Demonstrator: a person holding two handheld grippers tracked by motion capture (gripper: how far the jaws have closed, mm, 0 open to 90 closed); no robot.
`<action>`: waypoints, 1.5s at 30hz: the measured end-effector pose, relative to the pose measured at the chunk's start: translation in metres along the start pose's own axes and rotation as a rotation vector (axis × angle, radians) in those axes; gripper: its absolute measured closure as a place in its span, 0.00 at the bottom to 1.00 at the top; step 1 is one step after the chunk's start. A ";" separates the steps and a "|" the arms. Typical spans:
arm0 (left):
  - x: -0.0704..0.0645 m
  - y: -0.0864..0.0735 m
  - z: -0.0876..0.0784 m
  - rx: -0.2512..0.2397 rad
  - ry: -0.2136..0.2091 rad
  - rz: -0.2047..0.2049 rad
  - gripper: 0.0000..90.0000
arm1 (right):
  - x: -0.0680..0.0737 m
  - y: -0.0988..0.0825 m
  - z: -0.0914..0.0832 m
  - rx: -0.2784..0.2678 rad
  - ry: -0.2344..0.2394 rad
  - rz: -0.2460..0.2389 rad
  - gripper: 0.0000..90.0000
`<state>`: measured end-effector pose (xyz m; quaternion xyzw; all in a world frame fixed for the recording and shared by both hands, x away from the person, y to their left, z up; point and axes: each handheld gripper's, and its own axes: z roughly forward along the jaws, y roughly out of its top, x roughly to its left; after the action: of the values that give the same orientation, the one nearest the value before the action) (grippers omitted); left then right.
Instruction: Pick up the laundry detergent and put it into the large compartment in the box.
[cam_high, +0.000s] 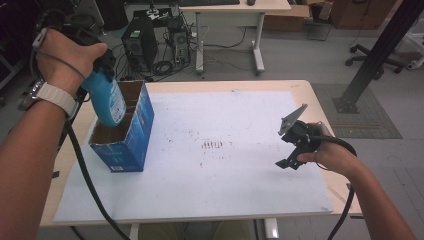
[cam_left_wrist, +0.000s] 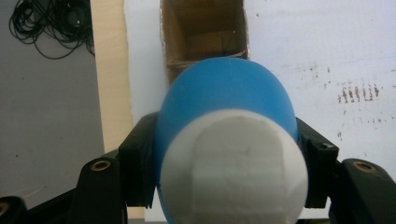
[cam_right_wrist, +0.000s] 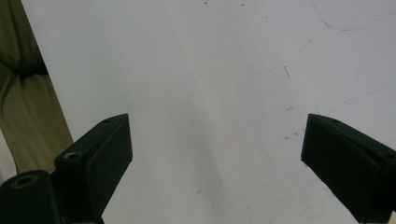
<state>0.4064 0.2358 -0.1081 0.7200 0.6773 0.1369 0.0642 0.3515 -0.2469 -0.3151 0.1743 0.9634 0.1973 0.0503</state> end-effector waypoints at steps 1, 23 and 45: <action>0.001 0.000 0.003 0.002 -0.002 -0.001 0.41 | 0.000 0.001 0.000 0.000 0.000 -0.002 0.10; 0.005 -0.008 0.062 0.028 -0.004 0.005 0.41 | 0.000 0.004 0.003 0.010 0.002 -0.002 0.10; 0.000 -0.014 0.110 0.038 -0.024 0.030 0.41 | 0.000 0.001 0.008 0.018 0.011 0.012 0.10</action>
<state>0.4241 0.2469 -0.2170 0.7327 0.6682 0.1164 0.0565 0.3532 -0.2430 -0.3223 0.1794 0.9643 0.1901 0.0422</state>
